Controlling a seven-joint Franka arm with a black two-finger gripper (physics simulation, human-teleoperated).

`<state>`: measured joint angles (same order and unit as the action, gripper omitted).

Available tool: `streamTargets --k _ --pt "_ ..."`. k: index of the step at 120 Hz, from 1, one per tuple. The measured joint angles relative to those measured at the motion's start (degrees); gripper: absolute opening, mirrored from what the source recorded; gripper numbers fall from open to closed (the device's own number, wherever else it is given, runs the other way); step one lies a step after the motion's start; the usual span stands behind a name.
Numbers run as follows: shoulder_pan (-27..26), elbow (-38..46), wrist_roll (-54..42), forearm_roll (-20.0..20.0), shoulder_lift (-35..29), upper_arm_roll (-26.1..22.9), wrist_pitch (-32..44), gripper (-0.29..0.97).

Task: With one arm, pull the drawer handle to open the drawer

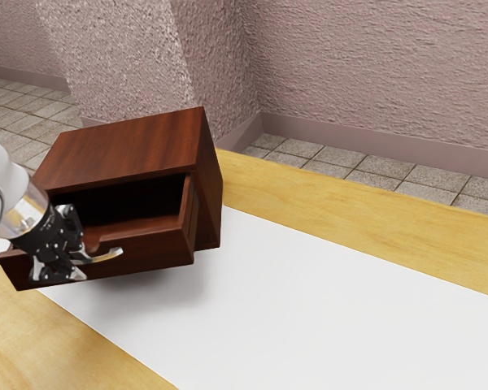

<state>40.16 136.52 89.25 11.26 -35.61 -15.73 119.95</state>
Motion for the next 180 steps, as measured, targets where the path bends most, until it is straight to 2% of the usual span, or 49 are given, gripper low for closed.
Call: streamTargets --k 49,58,64,74,87,98,110,126,180 --pt "-0.2 -1.6 -0.7 -0.1 -2.0 -0.1 0.0 0.09" --pt "-0.5 -3.8 -0.7 -0.5 -1.8 -0.2 -0.4 0.09" --pt "-1.3 -8.4 -0.8 -1.3 -0.5 -0.4 -1.7 0.1" --pt "-6.6 -21.3 -0.8 -5.2 6.5 1.2 -7.2 0.19" --pt "-19.0 -37.4 -0.9 -9.0 14.7 10.0 -17.2 0.39" --pt "-27.8 -46.0 -1.0 -10.5 17.0 13.1 -26.3 0.49" --pt "-34.7 -45.4 -1.0 -10.4 16.9 13.2 -31.8 0.56" --pt "-38.7 -40.5 -1.1 -9.6 16.8 12.0 -35.3 0.62" --pt "-39.5 -36.6 -1.3 -9.0 16.9 10.9 -38.0 0.67"
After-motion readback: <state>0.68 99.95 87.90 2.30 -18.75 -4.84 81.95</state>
